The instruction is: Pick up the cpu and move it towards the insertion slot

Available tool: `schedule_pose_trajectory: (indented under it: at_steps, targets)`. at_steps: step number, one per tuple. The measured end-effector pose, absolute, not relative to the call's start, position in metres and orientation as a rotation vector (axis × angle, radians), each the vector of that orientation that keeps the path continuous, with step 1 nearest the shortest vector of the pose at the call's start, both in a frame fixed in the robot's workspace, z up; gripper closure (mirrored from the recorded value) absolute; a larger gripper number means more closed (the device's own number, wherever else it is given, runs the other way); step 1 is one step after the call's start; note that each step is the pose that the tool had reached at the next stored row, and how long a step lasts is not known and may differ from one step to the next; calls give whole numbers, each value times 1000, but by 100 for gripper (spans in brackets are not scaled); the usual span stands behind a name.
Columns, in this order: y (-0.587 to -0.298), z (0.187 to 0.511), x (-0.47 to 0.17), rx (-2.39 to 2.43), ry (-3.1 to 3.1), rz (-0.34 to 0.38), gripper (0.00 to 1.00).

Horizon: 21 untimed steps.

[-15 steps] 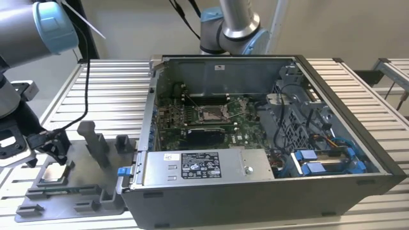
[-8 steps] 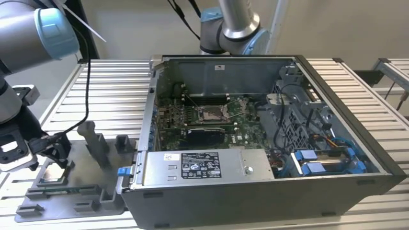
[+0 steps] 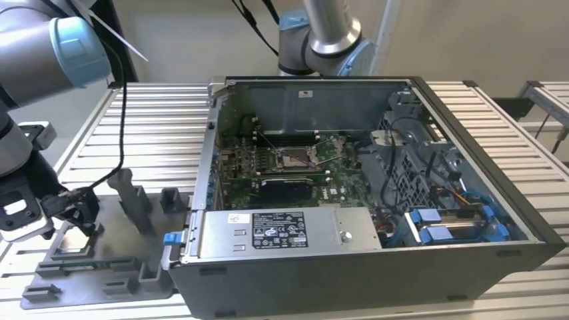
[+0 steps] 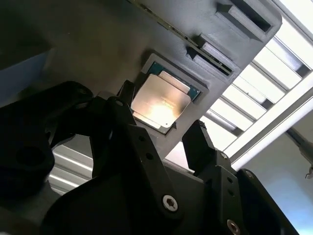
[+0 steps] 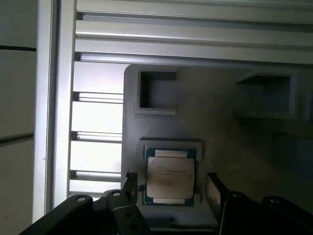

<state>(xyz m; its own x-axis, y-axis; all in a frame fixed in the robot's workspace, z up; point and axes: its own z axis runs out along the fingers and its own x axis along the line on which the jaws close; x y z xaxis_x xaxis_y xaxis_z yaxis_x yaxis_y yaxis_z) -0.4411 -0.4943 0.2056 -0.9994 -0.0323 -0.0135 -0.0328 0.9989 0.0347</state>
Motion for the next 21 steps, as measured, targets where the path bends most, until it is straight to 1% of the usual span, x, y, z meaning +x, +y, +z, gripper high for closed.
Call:
schedule_pose_trajectory:
  at_steps: [21]
  targets:
    - [-494, 189, -443, -51, 3127, 50, 0]
